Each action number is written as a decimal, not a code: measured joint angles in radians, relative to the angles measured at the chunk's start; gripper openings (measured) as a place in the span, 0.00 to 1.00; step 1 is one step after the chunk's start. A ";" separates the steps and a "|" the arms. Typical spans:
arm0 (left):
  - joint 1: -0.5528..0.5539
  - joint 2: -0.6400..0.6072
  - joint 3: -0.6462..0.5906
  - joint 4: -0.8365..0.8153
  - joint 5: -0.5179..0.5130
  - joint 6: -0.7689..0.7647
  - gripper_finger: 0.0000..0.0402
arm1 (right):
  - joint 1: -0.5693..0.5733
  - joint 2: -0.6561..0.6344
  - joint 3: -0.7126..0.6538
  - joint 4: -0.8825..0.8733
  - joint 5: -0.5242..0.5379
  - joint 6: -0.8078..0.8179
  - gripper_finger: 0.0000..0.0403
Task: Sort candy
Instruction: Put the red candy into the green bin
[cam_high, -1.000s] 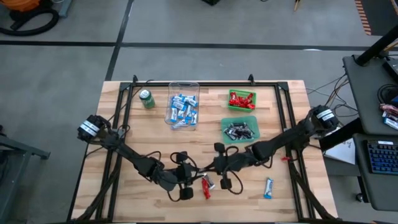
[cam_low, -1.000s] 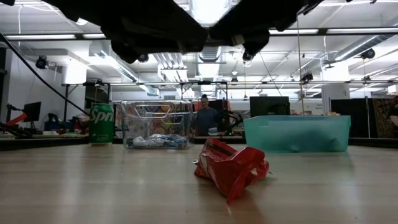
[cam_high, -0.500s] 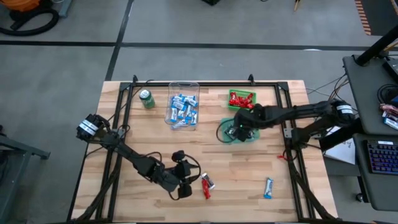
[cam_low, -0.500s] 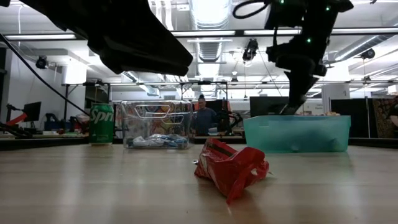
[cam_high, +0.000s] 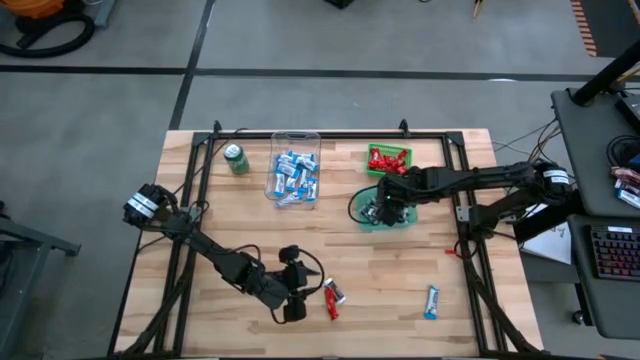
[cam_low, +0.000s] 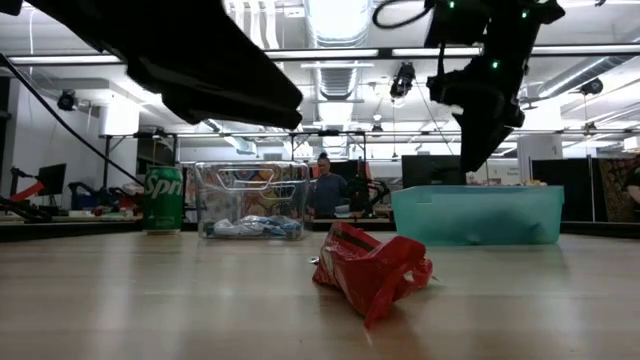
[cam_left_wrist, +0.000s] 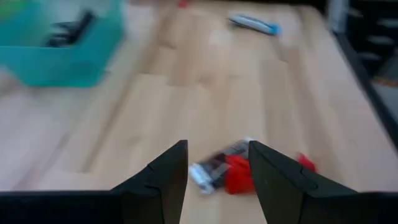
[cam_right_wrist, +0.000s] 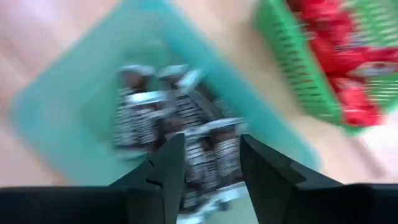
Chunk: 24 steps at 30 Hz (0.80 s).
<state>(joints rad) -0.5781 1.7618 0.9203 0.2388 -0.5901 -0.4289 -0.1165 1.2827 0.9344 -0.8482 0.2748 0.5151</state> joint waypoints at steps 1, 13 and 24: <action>-0.001 0.002 0.000 0.003 0.034 0.015 0.38 | 0.009 0.000 0.005 0.002 -0.024 0.006 0.36; -0.005 0.028 0.000 0.119 0.154 0.275 0.40 | 0.266 0.000 0.021 0.147 -0.119 0.009 0.38; -0.011 0.246 0.070 0.234 0.163 0.518 0.56 | 0.428 0.001 0.020 0.210 -0.118 0.025 0.38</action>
<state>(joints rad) -0.5888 2.0080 0.9904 0.4723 -0.4267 0.0887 0.3114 1.2835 0.9546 -0.6381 0.1566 0.5397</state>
